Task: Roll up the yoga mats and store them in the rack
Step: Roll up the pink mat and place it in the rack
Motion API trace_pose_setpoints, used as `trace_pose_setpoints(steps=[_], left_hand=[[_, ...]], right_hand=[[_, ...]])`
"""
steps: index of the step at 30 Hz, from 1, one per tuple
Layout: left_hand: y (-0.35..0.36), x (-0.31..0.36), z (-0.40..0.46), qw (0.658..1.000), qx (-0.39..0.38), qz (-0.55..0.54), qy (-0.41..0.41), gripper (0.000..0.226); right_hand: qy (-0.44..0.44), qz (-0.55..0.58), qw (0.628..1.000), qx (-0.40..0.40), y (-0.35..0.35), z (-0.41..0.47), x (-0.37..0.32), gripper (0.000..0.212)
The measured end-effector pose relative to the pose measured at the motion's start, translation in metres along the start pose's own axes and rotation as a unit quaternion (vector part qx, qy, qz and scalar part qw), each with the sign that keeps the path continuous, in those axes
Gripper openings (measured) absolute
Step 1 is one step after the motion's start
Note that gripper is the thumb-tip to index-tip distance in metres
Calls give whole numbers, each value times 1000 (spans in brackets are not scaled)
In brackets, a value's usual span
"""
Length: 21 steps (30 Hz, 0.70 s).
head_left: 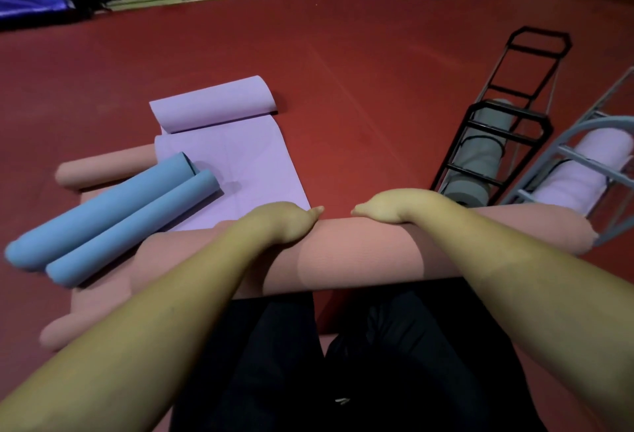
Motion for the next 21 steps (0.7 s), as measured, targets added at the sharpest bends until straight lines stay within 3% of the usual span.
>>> trace_pose_setpoints(steps=[4,6,15,19,21], left_hand=[[-6,2,6,998,-48,-42,5,68],[-4,4,10,994,-84,-66,8,62],[7,3,33,972,-200,-126,-18,45],[4,7,39,975,-182,-125,-6,43],[-4,7,43,987,-130,-97,-15,50]], right_hand=[[-78,-25,978,194,-36,-8,-11,45],[-100,-25,964,244,-37,-23,-16,45],[-72,-71,933,346,-2,-55,0,69],[-59,-74,930,355,-6,-49,0,72],[-59,-81,932,347,-10,-45,-2,64]])
Point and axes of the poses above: each hand's wrist, its own z-axis towards the middle knuckle, its own y-axis out of the palm, x = y × z, the point moved 10 cm from there along z, towards the middle knuckle, and after that the axes turned 15 degrees about z, right-handed, at the moved point
